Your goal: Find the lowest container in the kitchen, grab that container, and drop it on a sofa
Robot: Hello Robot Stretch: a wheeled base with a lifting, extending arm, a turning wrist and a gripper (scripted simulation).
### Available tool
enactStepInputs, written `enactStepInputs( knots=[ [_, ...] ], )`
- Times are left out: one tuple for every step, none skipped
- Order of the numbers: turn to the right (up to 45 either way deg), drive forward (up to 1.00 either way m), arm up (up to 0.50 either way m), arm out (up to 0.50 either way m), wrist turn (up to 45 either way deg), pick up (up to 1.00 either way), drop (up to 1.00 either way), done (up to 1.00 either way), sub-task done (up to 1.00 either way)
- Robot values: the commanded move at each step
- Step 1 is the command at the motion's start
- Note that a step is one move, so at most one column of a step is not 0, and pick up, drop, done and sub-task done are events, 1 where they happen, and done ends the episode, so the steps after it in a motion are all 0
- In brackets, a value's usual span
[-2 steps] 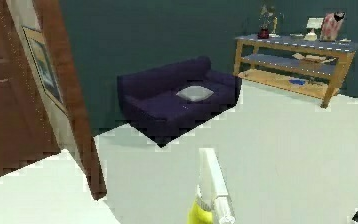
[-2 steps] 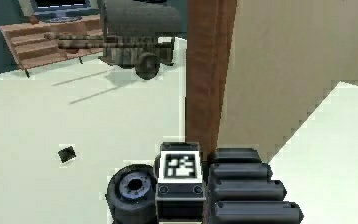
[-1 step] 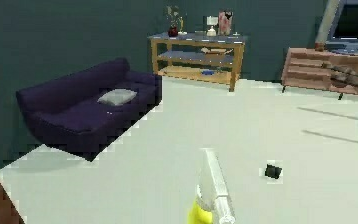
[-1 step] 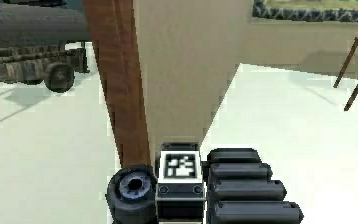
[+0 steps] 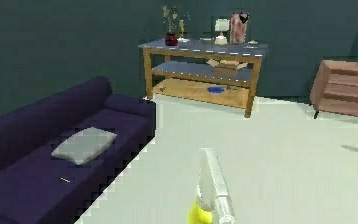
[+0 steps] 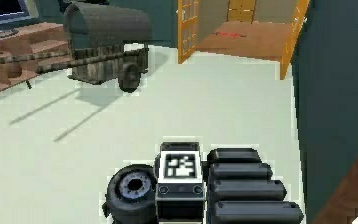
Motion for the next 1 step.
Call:
enactStepInputs(
  knots=[
    [3.0,0.00,0.00,0.00,0.0,0.00,0.00,0.00,0.00]
  ],
)
